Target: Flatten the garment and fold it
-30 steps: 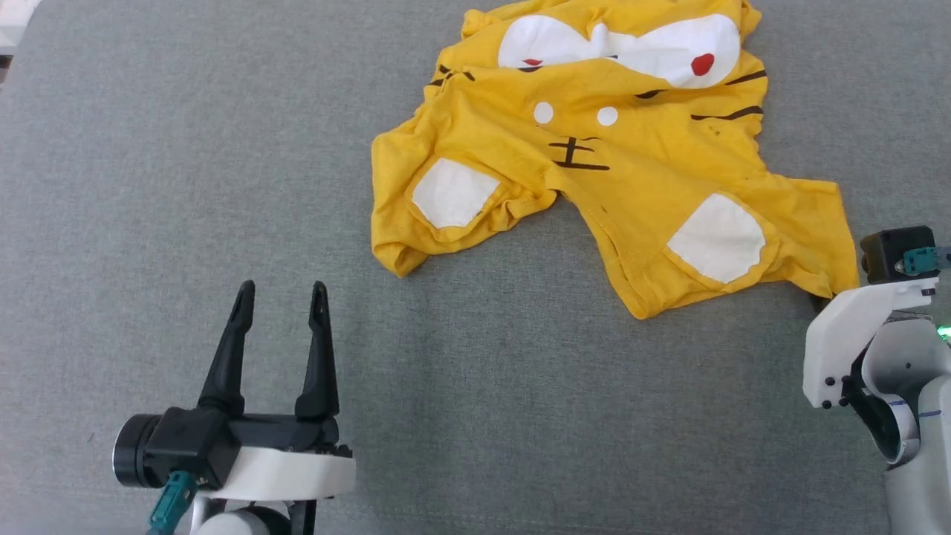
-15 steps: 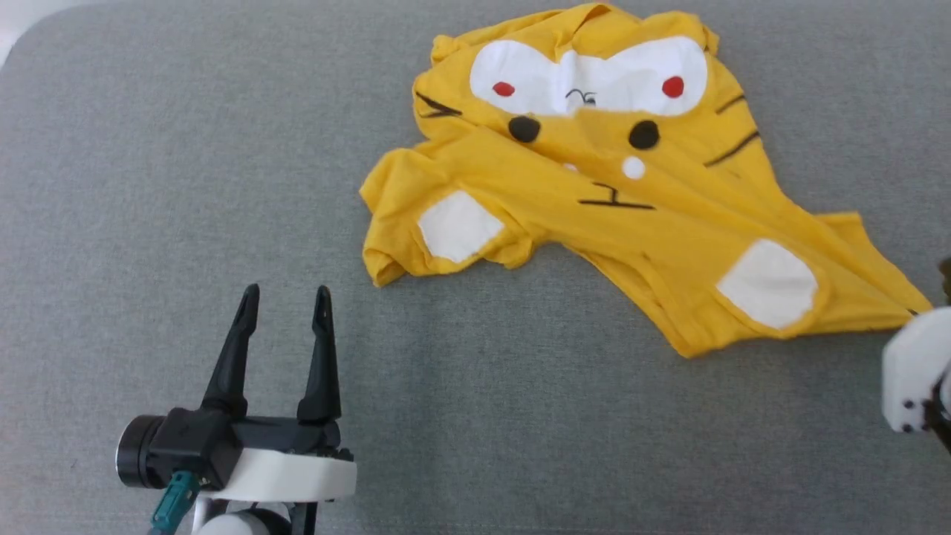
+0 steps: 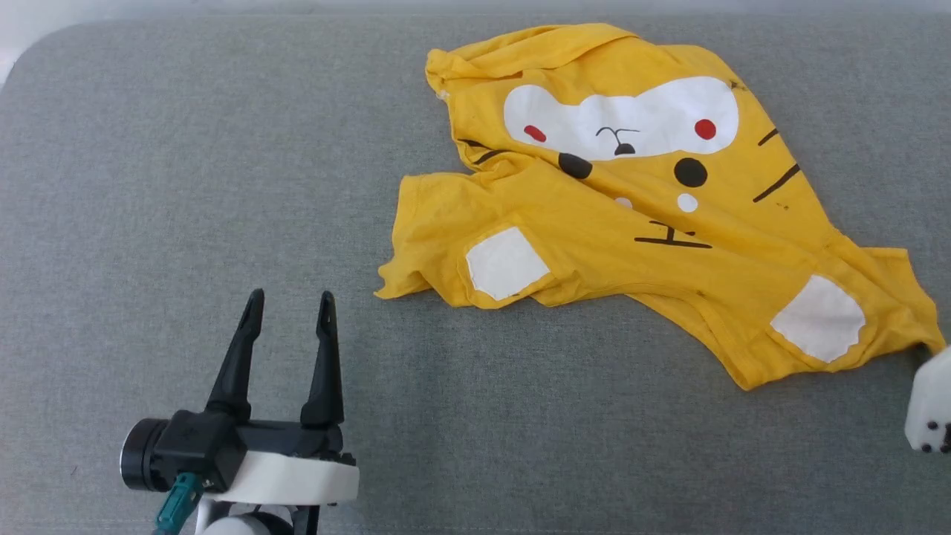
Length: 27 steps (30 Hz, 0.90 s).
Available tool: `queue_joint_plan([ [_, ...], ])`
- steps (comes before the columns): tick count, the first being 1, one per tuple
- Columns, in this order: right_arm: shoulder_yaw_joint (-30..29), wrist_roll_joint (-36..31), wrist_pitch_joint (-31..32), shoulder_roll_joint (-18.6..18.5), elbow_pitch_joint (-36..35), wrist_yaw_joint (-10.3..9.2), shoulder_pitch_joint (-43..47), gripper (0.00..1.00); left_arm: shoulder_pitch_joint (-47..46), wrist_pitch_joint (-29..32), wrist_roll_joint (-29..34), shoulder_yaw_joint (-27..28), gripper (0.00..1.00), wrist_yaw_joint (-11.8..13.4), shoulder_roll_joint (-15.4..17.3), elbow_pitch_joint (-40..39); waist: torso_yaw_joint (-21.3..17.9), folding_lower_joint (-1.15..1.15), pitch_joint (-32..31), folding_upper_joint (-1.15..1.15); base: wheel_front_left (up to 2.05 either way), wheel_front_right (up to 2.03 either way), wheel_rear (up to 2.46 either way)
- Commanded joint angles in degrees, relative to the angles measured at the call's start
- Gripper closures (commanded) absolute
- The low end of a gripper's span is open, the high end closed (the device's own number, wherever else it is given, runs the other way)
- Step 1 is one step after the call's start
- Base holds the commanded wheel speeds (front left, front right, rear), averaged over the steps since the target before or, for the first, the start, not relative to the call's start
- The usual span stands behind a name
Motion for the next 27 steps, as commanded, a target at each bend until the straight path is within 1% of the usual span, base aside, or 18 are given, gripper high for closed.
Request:
queue_joint_plan([
  [1, 0.6, 1.9, 1.1, 0.6, -1.3, -0.11, -1.5, 0.00, 0.4, -0.3, -0.1, 0.0, 0.00, -0.2, -0.3, 0.1, 0.1, 0.00, -0.2, 0.00, 0.00, 0.00, 0.00],
  [3, 1.9, 4.0, 3.9, 0.6, -4.4, -0.11, -2.3, 0.00, 0.5, -0.3, -0.2, 0.1, 0.00, -0.1, -0.3, 0.0, 0.2, 0.00, -0.4, 0.00, 0.00, 0.00, 0.00],
  [4, 1.9, 4.0, 3.9, 0.6, -4.4, -0.11, -2.3, 0.00, 0.5, -0.3, -0.2, 0.1, 0.00, -0.1, -0.3, 0.0, 0.2, 0.00, -0.4, 0.00, 0.00, 0.00, 0.00],
  [7, 5.0, 7.7, 9.2, -0.2, -11.7, -0.11, -3.0, 0.00, 0.5, -0.3, -0.3, 0.1, 0.00, 0.0, -0.3, -0.2, 0.4, 0.00, -0.6, 0.00, 0.00, 0.00, 0.00],
  [9, 7.2, 9.8, 11.2, -0.9, -17.1, -0.11, -3.7, 0.00, 0.5, -0.3, -0.4, 0.0, 0.00, 0.2, -0.3, -0.4, 0.7, 0.00, -0.6, 0.00, 0.00, 0.00, 0.00],
  [12, 11.7, 11.8, 13.6, -1.4, -22.6, -0.11, -4.4, 0.00, 0.3, -0.3, -0.7, -0.4, 0.00, 0.3, -0.3, -0.6, 1.4, 0.00, -0.4, 0.00, 0.00, 0.00, 0.00],
  [14, 15.3, 13.1, 14.2, -1.1, -24.1, -0.11, -4.9, 0.00, 0.0, -0.3, -1.0, -0.6, 0.00, 0.4, -0.3, -0.6, 1.9, 0.00, 0.1, 0.00, 0.00, 0.00, 0.00],
  [16, 19.4, 13.9, 14.4, -1.1, -23.9, -0.11, -5.6, 0.00, -0.3, -0.3, -1.3, -1.0, 0.00, 0.5, -0.3, -0.5, 2.5, 0.00, 0.7, 0.00, 0.00, 0.00, 0.00],
  [19, 25.9, 14.9, 14.2, -1.5, -21.2, -0.11, -7.2, 0.00, -0.9, -0.3, -1.5, -1.6, 0.00, 0.5, -0.3, -0.4, 3.4, 0.00, 1.7, 0.00, 0.00, 0.00, 0.00],
  [22, 32.9, 15.0, 12.4, -3.4, -17.1, -0.11, -10.1, 0.00, -1.6, -0.3, -1.7, -2.2, 0.00, 0.3, -0.3, -0.3, 4.6, 0.00, 2.6, 0.00, 0.00, 0.00, 0.00],
  [27, 40.4, 14.1, 8.5, -4.9, -8.3, -0.11, -15.9, 0.00, -2.8, -0.3, -1.7, -2.7, 0.00, 0.1, -0.3, -0.1, 6.2, 0.00, 3.9, 0.00, 0.00, 0.00, 0.00],
])
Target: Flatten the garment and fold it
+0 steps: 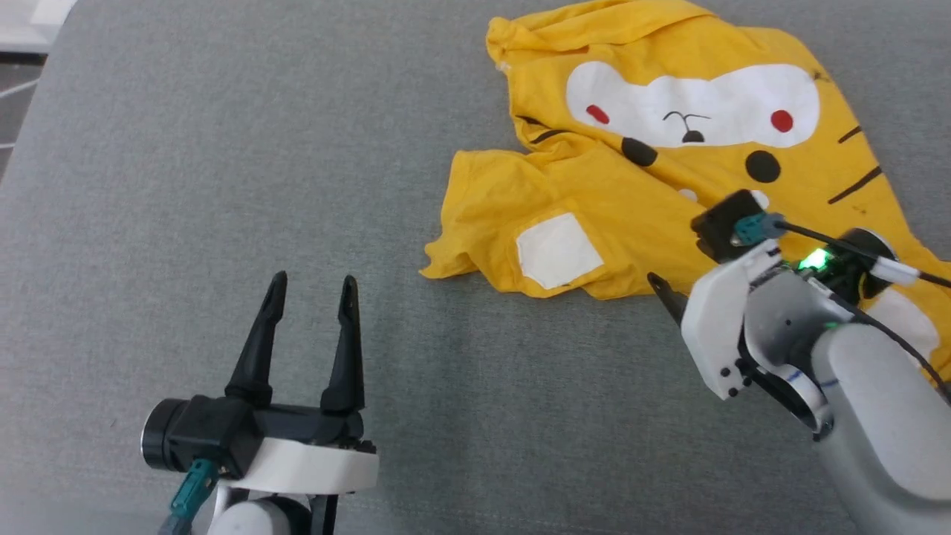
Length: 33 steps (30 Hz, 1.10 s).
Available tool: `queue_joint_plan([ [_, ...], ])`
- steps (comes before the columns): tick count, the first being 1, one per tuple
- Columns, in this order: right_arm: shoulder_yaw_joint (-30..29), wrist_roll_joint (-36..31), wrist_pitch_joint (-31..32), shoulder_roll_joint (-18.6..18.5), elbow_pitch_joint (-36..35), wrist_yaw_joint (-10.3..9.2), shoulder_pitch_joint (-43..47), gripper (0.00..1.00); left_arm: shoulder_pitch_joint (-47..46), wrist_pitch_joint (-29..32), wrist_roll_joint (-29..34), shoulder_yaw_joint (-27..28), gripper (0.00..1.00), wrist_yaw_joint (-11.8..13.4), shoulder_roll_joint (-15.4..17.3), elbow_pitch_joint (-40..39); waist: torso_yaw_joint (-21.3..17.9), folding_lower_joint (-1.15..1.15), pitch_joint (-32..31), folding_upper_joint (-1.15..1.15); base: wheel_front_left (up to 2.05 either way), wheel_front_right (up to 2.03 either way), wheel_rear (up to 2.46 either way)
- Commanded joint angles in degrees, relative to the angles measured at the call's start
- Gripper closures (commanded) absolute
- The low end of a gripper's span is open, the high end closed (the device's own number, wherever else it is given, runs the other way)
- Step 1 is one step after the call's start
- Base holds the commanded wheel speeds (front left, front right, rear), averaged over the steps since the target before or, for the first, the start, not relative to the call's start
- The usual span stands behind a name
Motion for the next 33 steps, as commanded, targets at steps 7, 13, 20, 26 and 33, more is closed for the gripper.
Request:
queue_joint_plan([
  [7, 5.6, -0.2, -1.5, 0.2, 13.0, -0.11, -5.8, 0.57, -2.1, -0.3, -0.7, -1.0, 0.00, -0.1, -0.1, 0.6, 2.7, -0.01, 2.1, 0.00, 0.00, 0.00, 0.00],
  [13, 9.2, 2.1, -4.0, 1.3, 15.9, -0.11, -7.8, 1.00, -2.4, -0.3, -0.7, -0.7, 0.00, 0.1, -0.1, 0.8, 2.6, -0.01, 2.0, 0.00, 0.00, 0.00, 0.00],
  [20, 12.7, 8.5, -1.6, -1.2, 11.7, -0.11, -5.4, 1.00, -1.4, -0.3, -0.8, -0.3, 0.00, -0.1, -0.1, 1.6, 0.4, -0.01, -0.2, 0.00, 0.00, 0.00, 0.00],
  [26, 11.6, 13.2, 4.5, -7.3, 5.7, -0.11, 2.9, 1.00, -0.2, -0.3, -0.7, -0.3, 0.00, -0.4, -0.1, 2.3, -1.2, -0.01, -2.2, 0.00, 0.00, 0.00, 0.00],
  [33, 5.8, 12.0, 3.9, -7.0, 2.2, -0.11, 10.8, 0.56, 1.2, -0.3, -0.5, 0.2, 0.00, -0.7, -0.1, 2.9, -2.6, -0.01, -3.7, 0.00, 0.00, 0.00, 0.00],
])
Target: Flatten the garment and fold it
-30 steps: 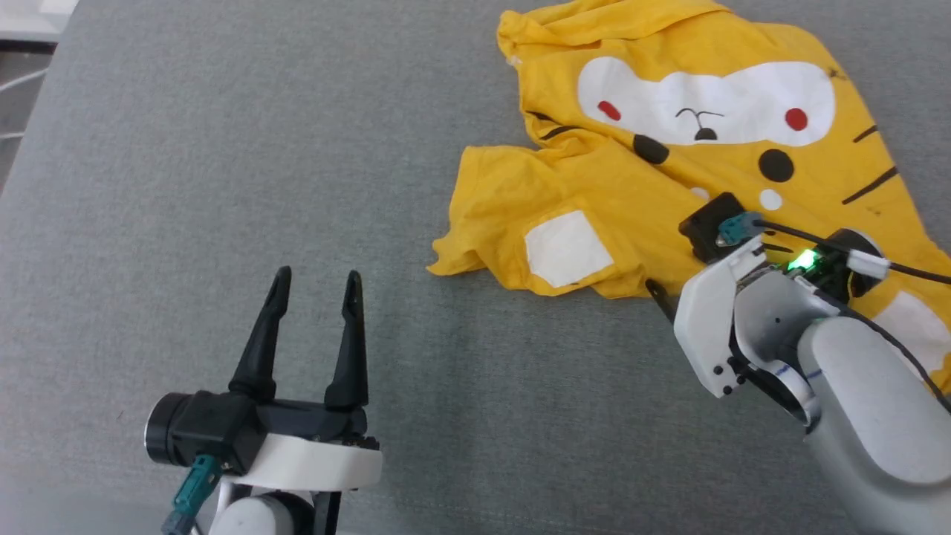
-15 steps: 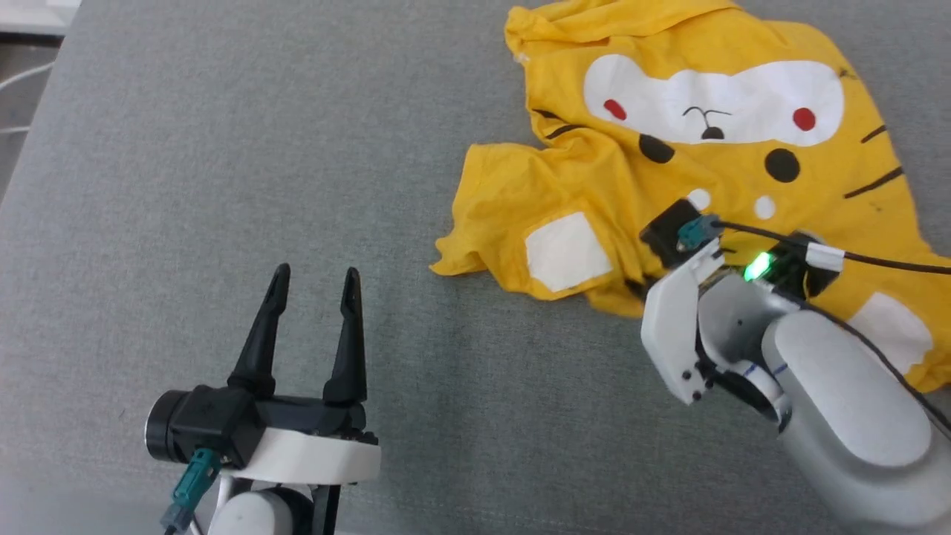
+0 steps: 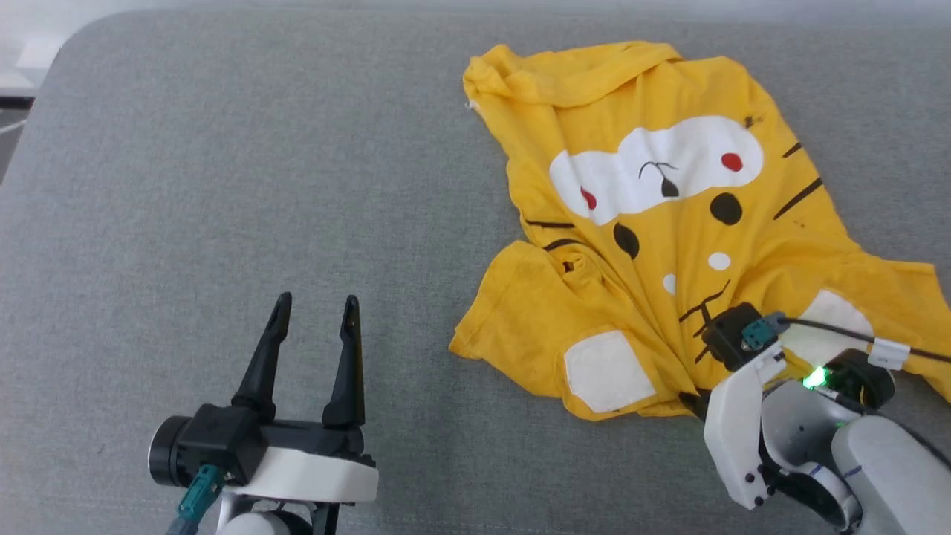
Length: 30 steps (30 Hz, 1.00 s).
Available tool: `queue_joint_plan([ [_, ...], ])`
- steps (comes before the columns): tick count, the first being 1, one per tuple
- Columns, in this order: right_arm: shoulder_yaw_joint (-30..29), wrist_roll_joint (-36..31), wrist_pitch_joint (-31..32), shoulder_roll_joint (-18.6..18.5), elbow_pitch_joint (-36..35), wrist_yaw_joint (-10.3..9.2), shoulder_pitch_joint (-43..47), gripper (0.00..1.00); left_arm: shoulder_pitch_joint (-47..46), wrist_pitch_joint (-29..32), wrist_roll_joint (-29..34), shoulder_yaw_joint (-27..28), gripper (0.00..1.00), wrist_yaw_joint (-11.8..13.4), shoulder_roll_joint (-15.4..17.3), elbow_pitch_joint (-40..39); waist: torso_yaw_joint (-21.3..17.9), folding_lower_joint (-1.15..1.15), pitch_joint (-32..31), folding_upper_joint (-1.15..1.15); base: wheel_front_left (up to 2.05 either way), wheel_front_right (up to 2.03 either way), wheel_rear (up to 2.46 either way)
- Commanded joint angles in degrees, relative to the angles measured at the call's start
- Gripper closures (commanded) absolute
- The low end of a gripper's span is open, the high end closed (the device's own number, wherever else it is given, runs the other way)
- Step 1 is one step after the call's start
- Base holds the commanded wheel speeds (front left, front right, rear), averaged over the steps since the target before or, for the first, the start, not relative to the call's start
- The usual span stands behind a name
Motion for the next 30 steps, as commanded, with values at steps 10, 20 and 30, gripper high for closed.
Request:
queue_joint_plan([
  [10, -13.8, -3.8, -12.6, 10.6, -6.0, -0.06, 5.3, 0.00, 1.6, -0.3, 0.9, 0.9, 0.00, -1.1, -0.1, -0.5, -1.9, 0.00, -3.2, 0.00, 0.00, 0.00, 0.00],
  [20, -33.7, -14.0, -38.4, 22.8, -18.0, -0.06, 15.1, 0.00, 2.8, -0.3, -0.1, 2.1, 0.00, -0.5, -0.1, -5.4, -3.9, 0.00, -3.5, 0.00, 0.00, 0.00, 0.00],
  [30, -39.4, -14.0, -55.0, 23.4, -12.0, -0.06, 23.2, 0.00, 6.3, -0.3, 0.6, 1.0, 0.00, -2.3, -0.1, -6.1, -5.6, 0.00, -3.5, 0.00, 0.00, 0.00, 0.00],
])
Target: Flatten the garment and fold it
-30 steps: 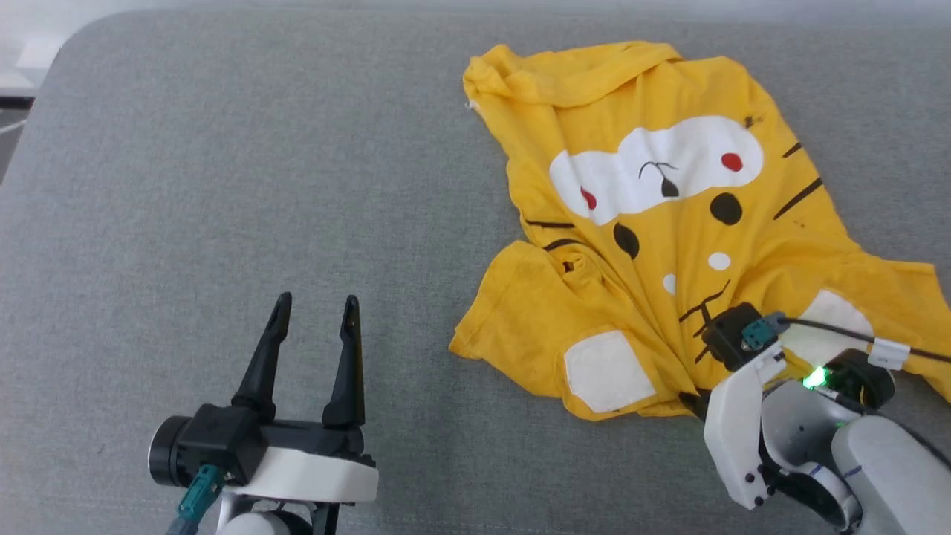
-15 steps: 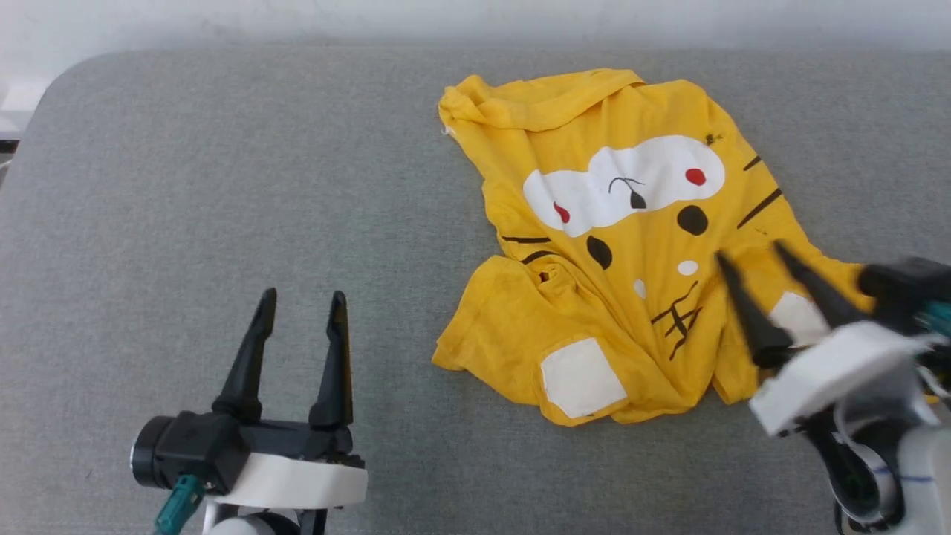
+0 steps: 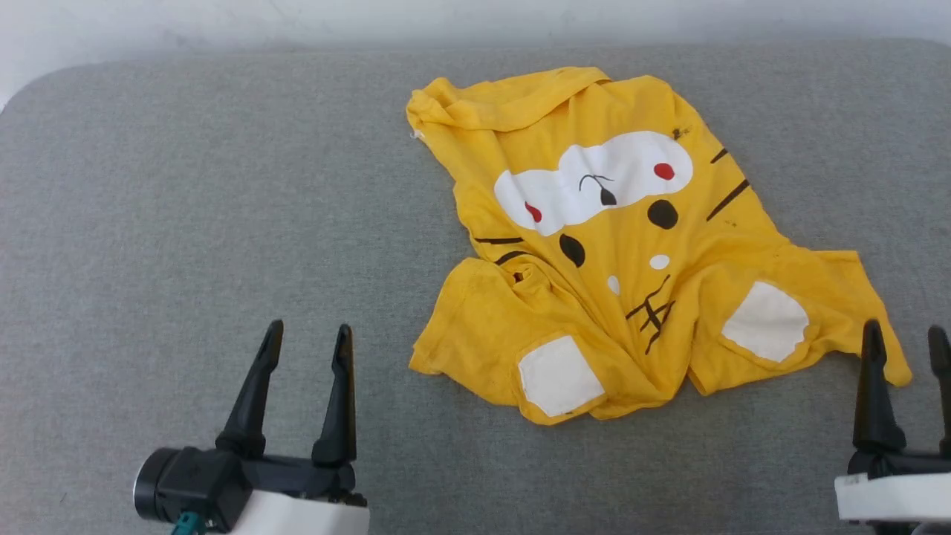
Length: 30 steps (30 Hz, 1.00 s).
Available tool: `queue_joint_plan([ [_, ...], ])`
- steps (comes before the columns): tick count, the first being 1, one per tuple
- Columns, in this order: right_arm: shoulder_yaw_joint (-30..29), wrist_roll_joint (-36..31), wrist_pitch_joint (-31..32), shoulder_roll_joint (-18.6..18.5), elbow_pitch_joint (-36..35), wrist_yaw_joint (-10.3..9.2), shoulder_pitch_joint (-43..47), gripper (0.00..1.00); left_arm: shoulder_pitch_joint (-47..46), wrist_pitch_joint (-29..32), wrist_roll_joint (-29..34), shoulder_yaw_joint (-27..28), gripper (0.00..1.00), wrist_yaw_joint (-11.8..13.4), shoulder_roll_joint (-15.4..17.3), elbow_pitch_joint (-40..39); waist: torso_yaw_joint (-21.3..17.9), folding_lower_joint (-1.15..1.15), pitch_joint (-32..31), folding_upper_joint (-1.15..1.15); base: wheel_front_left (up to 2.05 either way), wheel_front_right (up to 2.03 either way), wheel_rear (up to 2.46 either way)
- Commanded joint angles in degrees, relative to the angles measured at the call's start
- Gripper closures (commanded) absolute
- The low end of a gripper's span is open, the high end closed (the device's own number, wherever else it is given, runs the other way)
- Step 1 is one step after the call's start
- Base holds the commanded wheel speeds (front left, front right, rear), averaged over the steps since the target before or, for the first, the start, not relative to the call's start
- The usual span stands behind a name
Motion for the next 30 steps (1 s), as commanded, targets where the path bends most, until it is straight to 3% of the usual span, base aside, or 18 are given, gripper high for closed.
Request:
queue_joint_plan([
  [1, -0.1, 0.7, -0.5, 0.2, 0.7, -0.05, 0.8, 0.00, 0.9, -0.3, 0.4, 0.1, 0.00, -0.1, -0.1, 0.1, -0.4, 0.00, -0.2, 0.00, 0.00, 0.00, 0.00],
  [9, 0.7, 2.6, -0.6, 0.2, 0.4, -0.05, 1.8, 0.00, 1.8, -0.3, 1.8, -0.3, 0.00, 0.2, -0.1, 2.0, -1.2, 0.00, -0.6, 0.00, 0.00, 0.00, 0.00],
  [15, 0.0, 2.2, -0.7, 0.2, 0.0, -0.05, 0.8, 0.00, -4.8, 1.1, 3.7, -3.9, 0.00, -2.4, 2.5, 7.0, -0.2, 0.00, 0.4, 0.00, 0.00, 0.00, 0.00],
  [23, 1.2, 2.3, -0.7, 0.2, 1.2, -0.05, -0.1, 0.00, -19.2, 19.7, 1.8, -11.4, 0.00, -4.3, 6.9, 14.8, 0.7, 0.00, 2.1, 0.00, 0.00, 0.00, 0.00],
  [30, 1.9, 2.3, -0.7, 0.2, 2.1, -0.05, -0.8, 0.00, -27.1, 30.4, -4.0, -14.7, 0.00, -4.4, 6.9, 22.7, 0.3, 0.00, 3.7, 0.00, 0.00, 0.00, 0.00],
])
